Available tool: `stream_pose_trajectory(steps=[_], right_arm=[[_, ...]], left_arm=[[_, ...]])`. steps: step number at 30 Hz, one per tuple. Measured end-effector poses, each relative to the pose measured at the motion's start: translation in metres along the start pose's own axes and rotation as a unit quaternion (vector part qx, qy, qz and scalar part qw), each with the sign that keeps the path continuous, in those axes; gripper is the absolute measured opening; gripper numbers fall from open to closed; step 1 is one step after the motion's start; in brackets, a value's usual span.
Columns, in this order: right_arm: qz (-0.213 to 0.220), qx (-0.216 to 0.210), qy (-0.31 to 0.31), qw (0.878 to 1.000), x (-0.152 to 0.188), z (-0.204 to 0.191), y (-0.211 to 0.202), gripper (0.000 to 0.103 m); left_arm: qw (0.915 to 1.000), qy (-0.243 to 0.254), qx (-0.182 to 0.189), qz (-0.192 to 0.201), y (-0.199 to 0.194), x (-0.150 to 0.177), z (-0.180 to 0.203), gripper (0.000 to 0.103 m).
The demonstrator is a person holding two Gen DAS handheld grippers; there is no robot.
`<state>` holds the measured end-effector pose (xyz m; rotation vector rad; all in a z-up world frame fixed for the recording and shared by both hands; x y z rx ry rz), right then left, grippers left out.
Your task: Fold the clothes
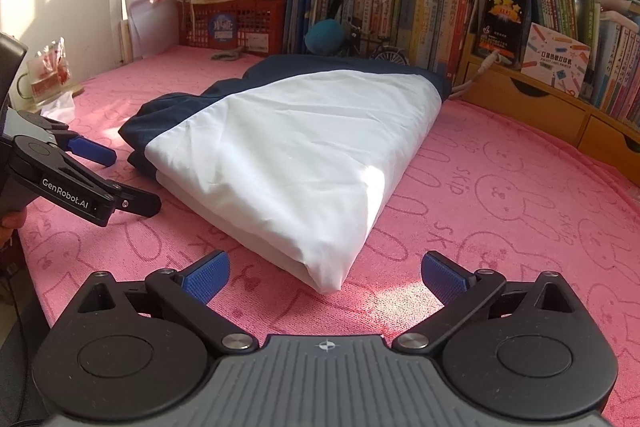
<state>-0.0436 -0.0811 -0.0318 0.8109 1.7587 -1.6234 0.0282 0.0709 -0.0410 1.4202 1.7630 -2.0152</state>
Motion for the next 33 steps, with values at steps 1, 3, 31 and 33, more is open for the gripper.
stream_pose_trajectory(steps=[1,3,31,33], right_arm=[[-0.001,0.000,-0.003,1.000,0.001,-0.001,0.001,0.103],[-0.003,0.000,-0.009,1.000,0.003,-0.002,0.002,0.103],[-0.002,-0.002,-0.043,0.999,-0.015,-0.017,0.014,0.103],[-0.003,-0.007,-0.038,0.999,-0.018,-0.017,0.014,0.103]], left_arm=[[1.0000,-0.001,-0.002,0.004,0.001,0.000,-0.001,0.103],[1.0000,-0.002,-0.006,0.007,0.002,-0.002,-0.002,0.103],[0.9994,0.026,0.023,0.001,-0.014,-0.028,0.004,0.103],[0.9992,0.030,0.025,-0.004,-0.012,-0.029,0.006,0.103]])
Point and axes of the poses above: each gripper's, at about its wrist camera, not at the fingertips, and y roughly the way its jaws point, z to its right, x to its underside, the point moved 8 cm from there along y, roughly the way its jaws point, and after that the axes turned 10 degrees about y, right-handed, at the moved point
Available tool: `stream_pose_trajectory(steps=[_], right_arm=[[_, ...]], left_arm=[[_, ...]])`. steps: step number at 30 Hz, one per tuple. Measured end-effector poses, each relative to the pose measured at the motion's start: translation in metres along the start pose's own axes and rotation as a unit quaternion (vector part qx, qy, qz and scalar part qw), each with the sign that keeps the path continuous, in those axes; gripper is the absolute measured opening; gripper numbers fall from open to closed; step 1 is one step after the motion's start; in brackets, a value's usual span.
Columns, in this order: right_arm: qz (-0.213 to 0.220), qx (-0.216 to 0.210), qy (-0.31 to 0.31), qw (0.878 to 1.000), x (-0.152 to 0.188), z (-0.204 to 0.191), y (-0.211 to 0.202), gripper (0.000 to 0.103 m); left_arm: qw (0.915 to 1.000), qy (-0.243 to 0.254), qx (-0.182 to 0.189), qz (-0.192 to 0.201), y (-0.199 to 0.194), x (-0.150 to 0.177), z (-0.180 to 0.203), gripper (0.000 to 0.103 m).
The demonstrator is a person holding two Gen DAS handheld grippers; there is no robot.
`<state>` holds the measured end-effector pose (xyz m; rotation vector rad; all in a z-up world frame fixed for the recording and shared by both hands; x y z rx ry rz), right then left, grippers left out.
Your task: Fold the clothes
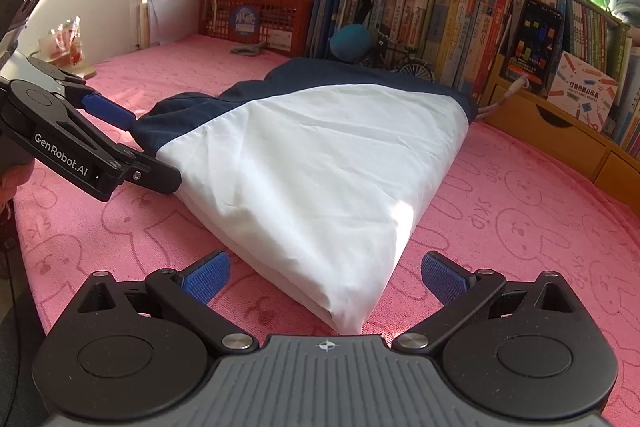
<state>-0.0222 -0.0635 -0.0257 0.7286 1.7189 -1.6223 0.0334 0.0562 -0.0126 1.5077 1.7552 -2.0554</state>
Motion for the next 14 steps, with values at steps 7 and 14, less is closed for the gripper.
stream_pose_trajectory(steps=[7,14], right_arm=[[-0.004,0.002,0.003,1.000,-0.0020,0.0002,0.0027,0.103],[-0.006,0.002,0.005,1.000,0.0013,0.0012,0.0034,0.103]], left_arm=[[0.9998,-0.019,0.002,-0.009,0.0040,0.0015,-0.0019,0.103],[0.9998,-0.016,-0.007,0.000,0.0025,-0.0002,-0.0016,0.103]])
Point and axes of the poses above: each gripper's, at about its wrist camera, not at the fingertips, and y roughly the way its jaws point, z to its right, x to its underside, the point moved 8 cm from there along y, roughly the way its jaws point, and after that the axes turned 10 degrees about y, right-handed, at the moved point
